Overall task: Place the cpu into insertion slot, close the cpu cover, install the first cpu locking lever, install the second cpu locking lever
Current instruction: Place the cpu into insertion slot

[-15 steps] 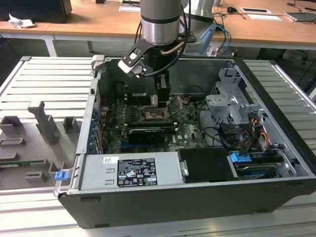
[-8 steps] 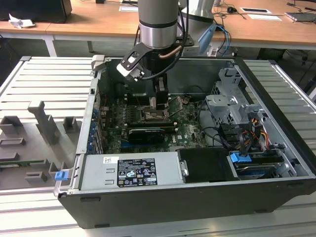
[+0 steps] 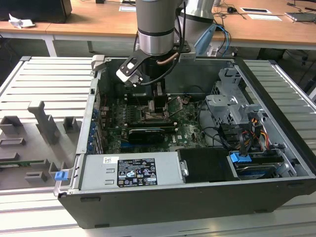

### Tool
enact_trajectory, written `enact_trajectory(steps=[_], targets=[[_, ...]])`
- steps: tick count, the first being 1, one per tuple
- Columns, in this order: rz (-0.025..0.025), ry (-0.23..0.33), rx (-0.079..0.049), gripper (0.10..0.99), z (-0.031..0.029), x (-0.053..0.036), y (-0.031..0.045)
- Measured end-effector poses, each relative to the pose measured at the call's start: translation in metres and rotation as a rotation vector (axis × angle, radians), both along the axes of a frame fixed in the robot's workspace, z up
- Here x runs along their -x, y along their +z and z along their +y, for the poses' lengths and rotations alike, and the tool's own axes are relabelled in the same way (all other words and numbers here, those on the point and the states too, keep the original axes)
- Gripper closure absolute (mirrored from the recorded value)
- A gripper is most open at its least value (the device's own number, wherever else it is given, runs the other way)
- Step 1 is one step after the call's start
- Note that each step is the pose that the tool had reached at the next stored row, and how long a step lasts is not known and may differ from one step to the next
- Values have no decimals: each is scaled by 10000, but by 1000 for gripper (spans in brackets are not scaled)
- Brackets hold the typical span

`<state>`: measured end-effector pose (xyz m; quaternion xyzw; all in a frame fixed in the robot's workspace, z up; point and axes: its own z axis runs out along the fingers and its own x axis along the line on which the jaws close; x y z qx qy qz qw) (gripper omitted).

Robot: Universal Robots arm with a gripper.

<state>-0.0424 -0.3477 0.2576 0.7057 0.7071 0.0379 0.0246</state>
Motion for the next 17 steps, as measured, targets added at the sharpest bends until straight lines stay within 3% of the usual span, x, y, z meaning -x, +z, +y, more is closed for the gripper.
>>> enact_trajectory(steps=[17], targets=[[0,-2,0,557,24,4,-104]])
